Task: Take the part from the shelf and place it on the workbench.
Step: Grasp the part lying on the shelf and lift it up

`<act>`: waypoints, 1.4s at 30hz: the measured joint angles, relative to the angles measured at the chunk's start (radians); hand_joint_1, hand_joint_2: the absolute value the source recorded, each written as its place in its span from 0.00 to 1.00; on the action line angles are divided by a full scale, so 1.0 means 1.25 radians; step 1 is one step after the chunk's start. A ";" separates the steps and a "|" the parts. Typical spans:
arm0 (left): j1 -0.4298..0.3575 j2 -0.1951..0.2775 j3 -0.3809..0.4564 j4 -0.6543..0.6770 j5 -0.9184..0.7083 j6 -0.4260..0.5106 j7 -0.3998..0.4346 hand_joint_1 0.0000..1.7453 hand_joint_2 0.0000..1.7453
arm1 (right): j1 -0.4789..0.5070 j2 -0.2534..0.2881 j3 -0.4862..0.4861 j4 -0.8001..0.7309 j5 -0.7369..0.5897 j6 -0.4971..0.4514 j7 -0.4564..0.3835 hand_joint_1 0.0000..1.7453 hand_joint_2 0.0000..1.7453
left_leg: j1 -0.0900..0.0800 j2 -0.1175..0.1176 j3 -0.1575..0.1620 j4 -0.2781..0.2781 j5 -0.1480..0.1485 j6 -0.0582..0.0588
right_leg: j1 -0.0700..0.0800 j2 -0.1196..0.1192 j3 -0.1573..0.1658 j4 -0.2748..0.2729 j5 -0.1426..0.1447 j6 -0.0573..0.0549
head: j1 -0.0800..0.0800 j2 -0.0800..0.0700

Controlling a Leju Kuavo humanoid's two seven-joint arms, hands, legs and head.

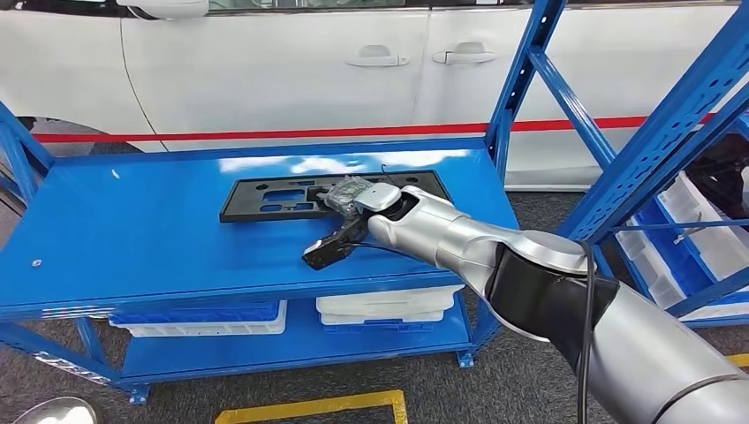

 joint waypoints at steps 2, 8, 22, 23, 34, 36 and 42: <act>-0.001 0.000 0.000 0.000 -0.001 0.000 0.000 0.00 0.00 | 0.002 -0.003 0.000 -0.001 0.001 -0.002 0.000 0.00 1.00 | 0.002 0.000 0.000 -0.003 0.002 0.007 | -0.004 0.000 -0.032 0.071 -0.042 0.009 | 0.000 0.000; 0.000 -0.001 0.000 0.000 -0.002 0.000 0.000 0.00 0.00 | 0.019 -0.009 0.000 -0.002 0.003 -0.009 0.000 0.74 1.00 | 0.002 -0.001 0.003 -0.003 0.000 0.008 | -0.009 0.000 -0.058 0.114 -0.022 0.011 | 0.000 0.000; 0.000 -0.007 0.000 0.000 -0.013 0.000 0.002 0.00 0.00 | 0.055 -0.042 -0.011 -0.043 0.035 -0.055 0.017 1.00 1.00 | -0.001 -0.001 0.006 -0.006 -0.002 -0.004 | 0.001 0.002 0.004 -0.021 0.017 0.001 | 0.000 0.000; 0.000 -0.008 0.000 0.000 -0.013 0.000 0.002 0.00 0.00 | 0.056 -0.045 -0.013 -0.047 0.037 -0.054 0.017 1.00 1.00 | 0.000 -0.001 0.006 -0.006 -0.002 -0.005 | 0.002 0.002 0.004 -0.021 0.017 0.001 | 0.000 0.000; 0.000 -0.009 0.000 0.000 -0.009 -0.003 0.000 0.00 0.00 | 0.052 -0.052 -0.025 -0.101 0.078 -0.056 0.023 1.00 1.00 | 0.000 -0.001 0.006 -0.006 -0.002 -0.005 | 0.003 0.002 0.005 -0.020 0.018 -0.001 | 0.000 0.000; 0.000 -0.009 0.000 0.000 -0.001 -0.007 -0.004 0.00 0.00 | 0.047 -0.052 -0.026 -0.131 0.088 -0.051 0.032 1.00 1.00 | 0.000 -0.001 0.005 -0.006 -0.002 -0.005 | 0.002 0.002 0.004 -0.020 0.018 -0.001 | 0.000 0.000; 0.000 -0.009 0.000 0.000 0.013 -0.016 -0.029 0.00 0.50 | 0.009 -0.052 -0.044 -0.259 0.109 -0.006 0.063 1.00 1.00 | 0.000 -0.001 0.005 -0.006 -0.001 -0.005 | 0.002 0.002 0.003 -0.020 0.019 -0.001 | 0.000 0.000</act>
